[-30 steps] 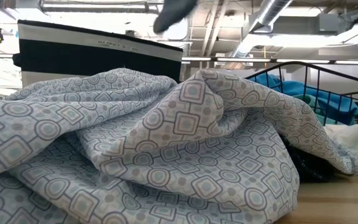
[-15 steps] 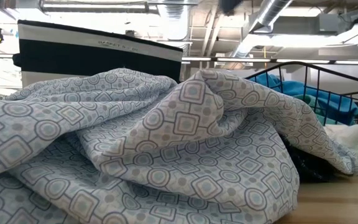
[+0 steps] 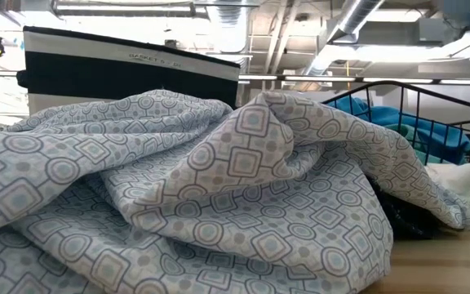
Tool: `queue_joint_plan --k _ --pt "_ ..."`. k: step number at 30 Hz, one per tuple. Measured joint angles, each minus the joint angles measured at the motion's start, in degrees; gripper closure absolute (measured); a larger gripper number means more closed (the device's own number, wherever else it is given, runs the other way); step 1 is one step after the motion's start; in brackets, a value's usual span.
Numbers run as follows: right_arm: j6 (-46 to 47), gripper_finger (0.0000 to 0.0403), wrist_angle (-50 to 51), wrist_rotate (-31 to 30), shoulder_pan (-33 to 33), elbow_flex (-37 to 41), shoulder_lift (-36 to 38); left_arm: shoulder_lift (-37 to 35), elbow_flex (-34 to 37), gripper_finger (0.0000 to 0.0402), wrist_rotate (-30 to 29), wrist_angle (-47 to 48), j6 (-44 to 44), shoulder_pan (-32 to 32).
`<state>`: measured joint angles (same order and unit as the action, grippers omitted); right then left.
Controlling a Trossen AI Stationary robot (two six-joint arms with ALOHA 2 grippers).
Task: Pick & Place Cloths
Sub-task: Put the blue sock into the green bin
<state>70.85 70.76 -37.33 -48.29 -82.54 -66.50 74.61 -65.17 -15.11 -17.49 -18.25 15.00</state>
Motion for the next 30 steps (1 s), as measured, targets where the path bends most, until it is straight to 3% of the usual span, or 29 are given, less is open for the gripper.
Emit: queue_joint_plan --k 7,11,16,26,30 --pt "22.0 0.0403 10.5 2.9 -11.4 0.0 -7.3 0.0 0.0 0.019 0.0 0.0 0.0 0.0" --pt "29.5 0.0403 12.8 5.7 -14.5 0.0 -11.1 0.0 0.0 0.019 0.0 0.0 -0.5 0.0" --pt "33.1 0.0403 13.2 10.4 -15.7 0.0 -13.6 0.0 0.0 0.019 -0.8 -0.1 -1.5 -0.1" --pt "34.2 0.0403 12.5 12.4 -15.8 0.0 -17.3 0.0 0.0 0.0195 -1.6 -0.2 -1.7 -0.1" --pt "34.2 0.0403 11.3 16.7 -15.8 0.0 -19.6 0.0 0.0 0.0195 -1.6 -0.2 -1.7 -0.1"
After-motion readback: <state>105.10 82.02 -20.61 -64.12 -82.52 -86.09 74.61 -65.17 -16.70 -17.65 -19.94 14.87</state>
